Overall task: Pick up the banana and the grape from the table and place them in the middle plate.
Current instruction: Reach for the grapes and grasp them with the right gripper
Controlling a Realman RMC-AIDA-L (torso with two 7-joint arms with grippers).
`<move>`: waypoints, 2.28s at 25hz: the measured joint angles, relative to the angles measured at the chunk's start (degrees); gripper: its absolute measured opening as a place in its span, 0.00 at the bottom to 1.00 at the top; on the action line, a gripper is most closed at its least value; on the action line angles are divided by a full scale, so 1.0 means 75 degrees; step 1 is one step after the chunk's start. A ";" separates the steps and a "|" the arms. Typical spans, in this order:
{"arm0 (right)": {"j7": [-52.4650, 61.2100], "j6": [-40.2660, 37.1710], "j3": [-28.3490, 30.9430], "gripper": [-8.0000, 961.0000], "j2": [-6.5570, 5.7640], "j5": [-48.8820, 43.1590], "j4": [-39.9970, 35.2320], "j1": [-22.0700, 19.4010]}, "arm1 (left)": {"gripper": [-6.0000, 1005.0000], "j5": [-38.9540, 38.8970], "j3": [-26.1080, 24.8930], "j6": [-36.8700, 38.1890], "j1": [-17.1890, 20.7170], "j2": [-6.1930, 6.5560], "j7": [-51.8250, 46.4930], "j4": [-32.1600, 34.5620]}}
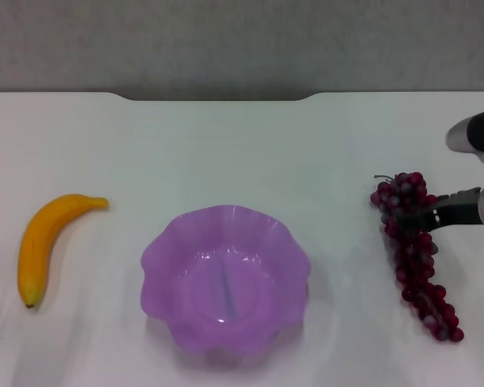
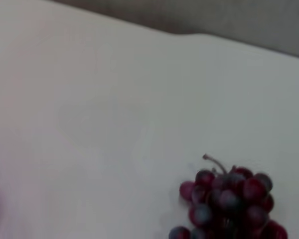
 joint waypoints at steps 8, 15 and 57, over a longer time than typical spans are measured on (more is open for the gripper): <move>-0.0345 0.0032 -0.0035 0.90 0.0003 0.0002 0.0590 0.0096 | 0.91 0.0000 0.0002 -0.0001 -0.0007 -0.0001 0.0000 -0.0006; -0.0713 0.0121 -0.0056 0.90 0.0030 0.0013 0.1218 0.0379 | 0.91 0.0012 0.0002 -0.0001 -0.0018 -0.0001 0.0000 -0.0061; -0.0854 0.0110 -0.0186 0.50 0.0056 -0.0008 0.1492 0.0412 | 0.91 0.0120 0.0002 0.0034 -0.0009 -0.0013 0.0292 -0.0106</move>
